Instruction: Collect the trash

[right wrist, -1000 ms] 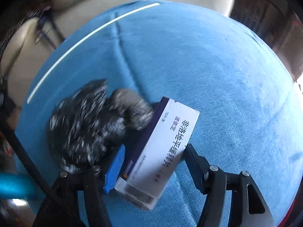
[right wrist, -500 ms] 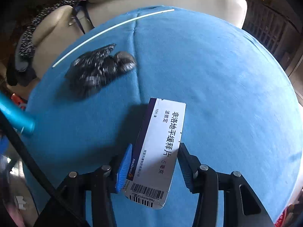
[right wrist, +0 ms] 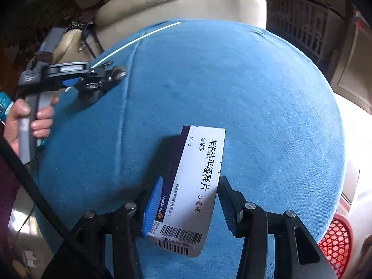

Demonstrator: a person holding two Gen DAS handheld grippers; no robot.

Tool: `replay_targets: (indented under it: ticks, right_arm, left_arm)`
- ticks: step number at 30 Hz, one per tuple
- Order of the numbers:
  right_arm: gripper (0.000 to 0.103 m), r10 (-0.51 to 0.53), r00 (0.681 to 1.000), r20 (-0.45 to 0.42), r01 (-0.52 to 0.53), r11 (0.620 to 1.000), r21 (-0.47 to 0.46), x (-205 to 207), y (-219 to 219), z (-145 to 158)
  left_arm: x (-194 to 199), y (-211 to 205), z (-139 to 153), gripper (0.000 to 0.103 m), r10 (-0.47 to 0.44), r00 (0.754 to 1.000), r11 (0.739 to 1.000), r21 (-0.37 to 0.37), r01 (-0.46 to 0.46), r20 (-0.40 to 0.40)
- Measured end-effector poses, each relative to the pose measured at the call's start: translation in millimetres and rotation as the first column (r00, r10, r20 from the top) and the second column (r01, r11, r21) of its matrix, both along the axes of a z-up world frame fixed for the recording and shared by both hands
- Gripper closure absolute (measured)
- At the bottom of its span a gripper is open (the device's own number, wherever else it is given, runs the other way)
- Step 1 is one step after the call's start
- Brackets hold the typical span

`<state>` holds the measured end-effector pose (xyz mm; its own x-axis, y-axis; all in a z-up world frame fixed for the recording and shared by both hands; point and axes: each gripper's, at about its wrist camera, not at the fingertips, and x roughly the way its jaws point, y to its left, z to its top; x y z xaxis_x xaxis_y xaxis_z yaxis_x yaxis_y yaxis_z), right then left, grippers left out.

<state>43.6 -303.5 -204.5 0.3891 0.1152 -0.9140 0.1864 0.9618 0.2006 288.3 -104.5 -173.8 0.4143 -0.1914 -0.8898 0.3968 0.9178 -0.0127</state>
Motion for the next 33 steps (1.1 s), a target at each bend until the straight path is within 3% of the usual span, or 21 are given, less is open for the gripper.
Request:
replay_targets:
  ticks: [1,3,4,5,8,13,14,16,21,25,27,28,33]
  right_arm:
    - [0.050,-0.005,1.000,-0.004,0.005,1.000,0.000,-0.9,-2.3,-1.4]
    - [0.050,-0.012,1.000,-0.005,0.012,1.000,0.005,-3.9,-3.6,-2.9]
    - [0.049,-0.011,1.000,-0.002,0.011,1.000,0.006,-4.6,-4.7,-1.8]
    - [0.047,-0.005,1.000,-0.002,0.005,1.000,0.004,-4.8,-5.2,-1.5]
    - [0.041,0.014,1.000,0.004,-0.014,1.000,-0.020,-3.6,-1.8,-2.0]
    - [0.042,0.059,0.998,0.016,-0.058,0.996,-0.073,0.8,10.6,-5.3]
    - [0.051,0.068,0.998,0.018,-0.066,0.994,-0.090,2.5,13.9,-6.9]
    - [0.052,0.089,0.996,0.029,-0.084,0.988,-0.126,2.1,19.4,-6.9]
    - [0.053,0.095,0.995,0.040,-0.090,0.990,-0.111,2.9,27.8,-3.9]
    - [0.056,0.112,0.987,0.114,-0.099,0.989,-0.111,-1.3,36.6,14.2]
    - [0.065,0.114,0.982,0.149,-0.099,0.990,-0.103,-4.5,39.0,24.1]
    - [0.076,0.114,0.979,0.170,-0.097,0.989,-0.108,-7.0,40.5,30.1]
    - [0.076,0.129,0.974,0.185,-0.105,0.985,-0.135,-16.5,48.9,41.6]
  left_arm:
    - [-0.8,-1.2,-4.6,0.023,0.004,1.000,1.000,0.012,-0.004,0.000]
    - [-4.5,-1.5,-11.7,0.034,-0.001,1.000,1.000,0.000,0.001,-0.008]
    - [-7.1,-1.6,-15.9,0.051,-0.008,1.000,1.000,0.006,0.008,-0.018]
    - [-11.1,-2.3,-17.5,0.056,-0.011,1.000,0.999,0.032,0.011,-0.001]
    - [-20.6,-3.0,-16.4,0.064,-0.021,1.000,0.999,0.046,0.020,0.020]
    - [-50.0,-1.6,-2.7,0.065,-0.017,0.995,0.997,0.083,0.008,0.103]
    - [-57.6,-1.9,1.4,0.065,-0.018,0.993,0.996,0.091,0.007,0.121]
    - [-73.4,-2.0,12.6,0.065,-0.020,0.987,0.995,0.102,0.003,0.162]
    - [-109.9,1.5,47.8,0.065,0.001,0.969,0.995,0.098,-0.026,0.247]
    - [-137.3,10.0,69.7,0.065,0.027,0.959,0.995,0.089,-0.054,0.282]
    - [-150.3,14.5,77.3,0.065,0.038,0.953,0.994,0.089,-0.068,0.299]
    - [-157.1,16.6,80.8,0.065,0.041,0.951,0.993,0.093,-0.073,0.307]
    - [-188.2,26.3,91.4,0.065,0.048,0.941,0.991,0.104,-0.088,0.336]
